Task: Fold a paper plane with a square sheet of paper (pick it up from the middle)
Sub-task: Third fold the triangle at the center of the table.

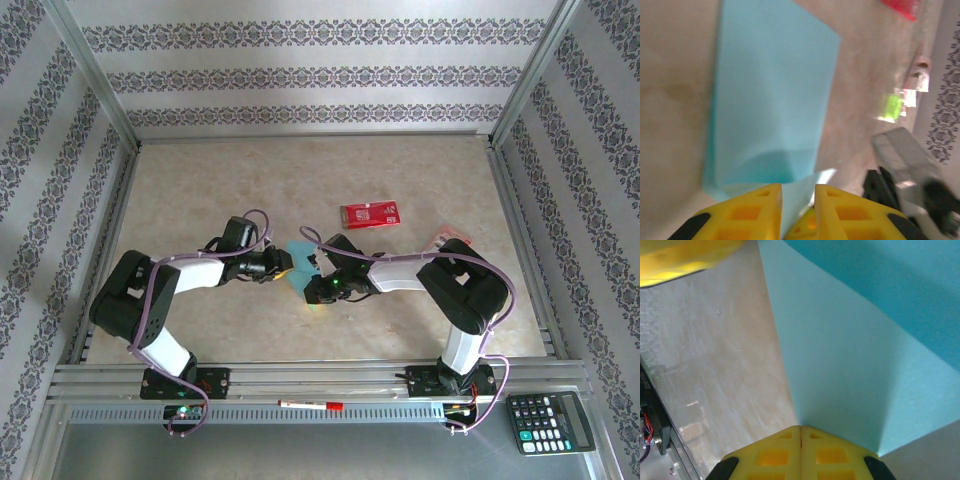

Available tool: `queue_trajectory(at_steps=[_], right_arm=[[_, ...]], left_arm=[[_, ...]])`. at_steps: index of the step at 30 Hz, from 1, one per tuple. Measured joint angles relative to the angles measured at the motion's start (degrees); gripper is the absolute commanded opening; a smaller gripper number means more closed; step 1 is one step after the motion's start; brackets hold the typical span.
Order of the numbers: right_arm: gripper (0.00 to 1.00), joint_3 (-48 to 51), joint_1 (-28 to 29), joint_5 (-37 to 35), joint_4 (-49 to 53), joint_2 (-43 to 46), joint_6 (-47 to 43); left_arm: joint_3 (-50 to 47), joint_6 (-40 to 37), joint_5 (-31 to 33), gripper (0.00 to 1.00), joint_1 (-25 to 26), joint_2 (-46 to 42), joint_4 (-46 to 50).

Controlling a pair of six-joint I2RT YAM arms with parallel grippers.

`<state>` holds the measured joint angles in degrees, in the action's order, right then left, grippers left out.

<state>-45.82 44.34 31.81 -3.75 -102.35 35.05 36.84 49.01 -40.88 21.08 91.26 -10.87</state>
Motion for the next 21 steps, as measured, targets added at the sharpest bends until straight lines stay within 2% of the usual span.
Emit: queue_trajectory(at_steps=[4, 7, 12, 21], right_arm=[[0.05, 0.0, 0.0, 0.0, 0.0, 0.0, 0.0], [0.05, 0.0, 0.0, 0.0, 0.0, 0.0, 0.0], [0.05, 0.0, 0.0, 0.0, 0.0, 0.0, 0.0], [0.03, 0.0, 0.0, -0.3, 0.5, 0.1, 0.2]], left_arm=[[-0.6, 2.1, 0.0, 0.06, 3.0, -2.5, -0.4], [-0.7, 3.0, 0.0, 0.01, 5.4, -1.9, -0.4], [-0.7, 4.3, 0.0, 0.00, 7.3, 2.3, -1.1], [-0.7, 4.3, 0.7, 0.00, 7.3, 6.6, -2.7]])
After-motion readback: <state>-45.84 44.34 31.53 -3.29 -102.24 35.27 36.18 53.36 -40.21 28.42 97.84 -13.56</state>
